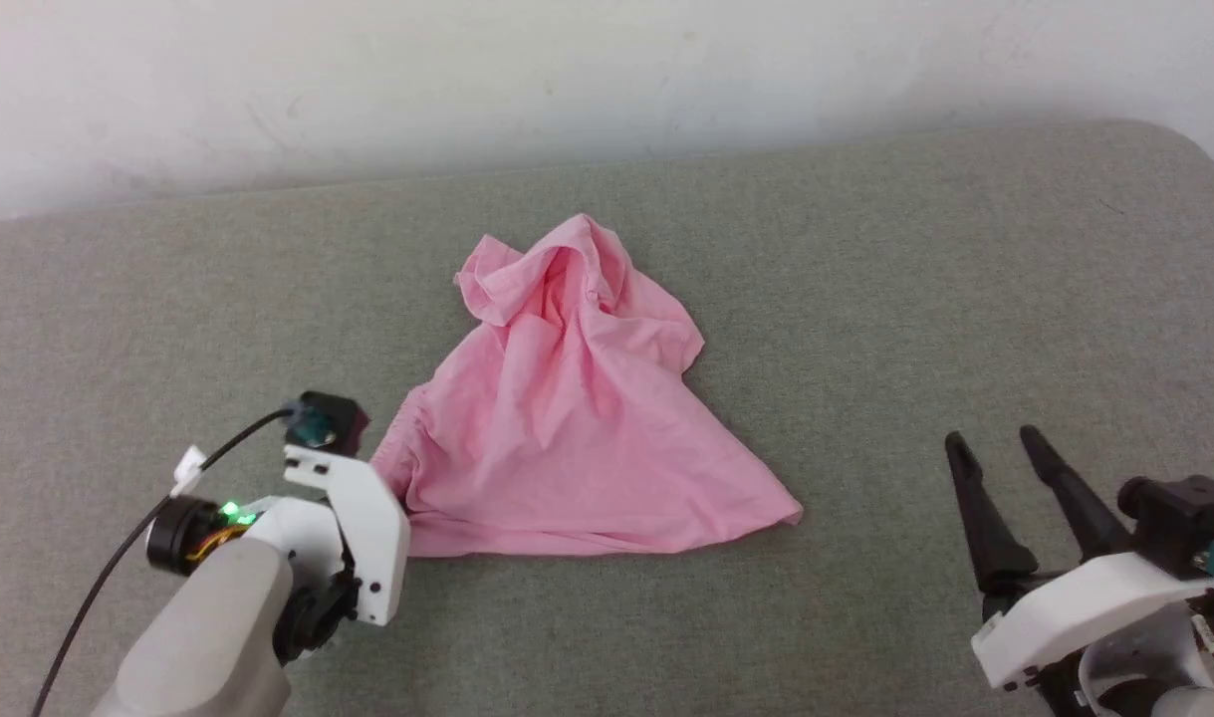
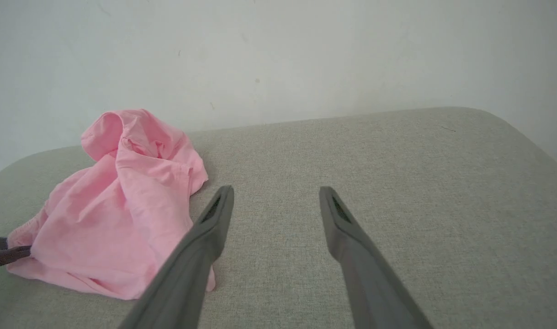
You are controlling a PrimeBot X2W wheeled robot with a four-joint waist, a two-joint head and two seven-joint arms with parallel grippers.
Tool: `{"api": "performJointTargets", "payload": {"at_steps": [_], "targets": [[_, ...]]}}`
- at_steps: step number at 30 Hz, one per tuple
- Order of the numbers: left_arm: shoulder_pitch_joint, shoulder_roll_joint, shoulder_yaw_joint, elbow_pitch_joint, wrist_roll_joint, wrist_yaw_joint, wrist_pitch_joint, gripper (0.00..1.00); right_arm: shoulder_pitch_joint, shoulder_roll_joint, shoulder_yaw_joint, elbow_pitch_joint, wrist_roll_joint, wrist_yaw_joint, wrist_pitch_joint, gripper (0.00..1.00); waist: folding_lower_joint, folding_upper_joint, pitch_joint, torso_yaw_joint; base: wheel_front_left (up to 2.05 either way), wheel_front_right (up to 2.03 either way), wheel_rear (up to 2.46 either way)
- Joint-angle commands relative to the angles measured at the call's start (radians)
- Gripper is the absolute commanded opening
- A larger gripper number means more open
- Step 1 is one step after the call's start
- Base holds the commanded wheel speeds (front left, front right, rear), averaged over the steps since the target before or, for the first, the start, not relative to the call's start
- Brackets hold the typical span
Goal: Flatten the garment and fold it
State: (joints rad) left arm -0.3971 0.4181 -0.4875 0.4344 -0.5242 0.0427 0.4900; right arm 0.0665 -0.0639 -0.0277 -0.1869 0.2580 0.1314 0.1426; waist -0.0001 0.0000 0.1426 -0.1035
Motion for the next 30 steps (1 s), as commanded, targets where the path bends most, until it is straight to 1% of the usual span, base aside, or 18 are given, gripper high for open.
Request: {"api": "performJointTargets", "payload": {"at_steps": [1, 2, 4, 6, 10, 13, 18, 21, 27, 28, 29, 30], "targets": [[0.010, -0.008, -0.049, 0.041, 0.021, -0.027, 0.050, 0.12, -0.007, -0.009, 0.004, 0.012, 0.012, -0.001, 0.019, 1.00, 0.0001, 0.0000, 0.004, -0.005, 0.00, 0.00, 0.00], [0.008, -0.014, -0.057, 0.049, 0.018, -0.035, 0.062, 0.00, -0.005, -0.020, 0.012, 0.023, 0.011, -0.001, 0.040, 1.00, 0.0001, 0.0000, 0.003, -0.004, 0.00, 0.00, 0.00], [0.008, -0.026, -0.071, 0.061, 0.011, -0.047, 0.084, 0.00, 0.000, -0.046, 0.036, 0.049, 0.018, -0.001, 0.093, 1.00, 0.0001, 0.0000, 0.001, 0.002, 0.00, 0.00, 0.00], [0.007, -0.037, -0.071, 0.061, 0.007, -0.044, 0.073, 0.00, -0.008, -0.062, 0.049, 0.071, 0.037, -0.001, 0.123, 1.00, 0.0001, 0.0000, 0.000, 0.012, 0.00, 0.00, 0.00], [0.019, -0.054, -0.045, 0.041, -0.001, -0.014, -0.004, 0.00, -0.055, -0.092, 0.087, 0.138, 0.080, -0.001, 0.163, 1.00, 0.0001, 0.0000, -0.002, 0.036, 0.00, 0.00, 0.00], [0.032, -0.064, -0.025, 0.009, 0.000, 0.014, -0.069, 0.00, -0.114, -0.121, 0.143, 0.202, 0.120, -0.001, 0.204, 1.00, 0.0001, 0.0000, -0.002, 0.057, 0.00, 0.00, 0.00], [0.050, -0.079, -0.005, -0.067, 0.005, 0.050, -0.150, 0.00, -0.224, -0.164, 0.254, 0.353, 0.197, -0.001, 0.283, 1.00, 0.0001, 0.0000, 0.006, 0.101, 0.00, 0.00, 0.00], [0.056, -0.089, -0.001, -0.110, 0.003, 0.057, -0.181, 0.00, -0.267, -0.174, 0.306, 0.447, 0.234, -0.001, 0.299, 1.00, 0.0001, 0.0000, 0.017, 0.127, 0.00, 0.00, 0.00], [0.078, -0.088, 0.010, -0.167, -0.002, 0.068, -0.224, 0.00, -0.339, -0.183, 0.436, 0.621, 0.308, -0.001, 0.355, 1.00, 0.0001, 0.0000, 0.030, 0.135, 0.00, 0.00, 0.00], [0.082, -0.088, 0.012, -0.173, -0.005, 0.068, -0.228, 0.00, -0.348, -0.187, 0.461, 0.640, 0.318, -0.001, 0.365, 0.94, 0.0001, 0.0000, 0.031, 0.135, 0.00, 0.00, 0.00], [0.086, -0.087, 0.012, -0.177, -0.005, 0.069, -0.230, 0.00, -0.356, -0.190, 0.484, 0.654, 0.329, -0.001, 0.371, 0.73, 0.0001, 0.0000, 0.032, 0.135, 0.00, 0.00, 0.00], [0.090, -0.086, 0.012, -0.181, -0.006, 0.071, -0.232, 0.00, -0.363, -0.190, 0.506, 0.666, 0.343, -0.001, 0.377, 0.24, 0.0001, 0.0000, 0.033, 0.134, 0.00, 0.00, 0.00]]}}
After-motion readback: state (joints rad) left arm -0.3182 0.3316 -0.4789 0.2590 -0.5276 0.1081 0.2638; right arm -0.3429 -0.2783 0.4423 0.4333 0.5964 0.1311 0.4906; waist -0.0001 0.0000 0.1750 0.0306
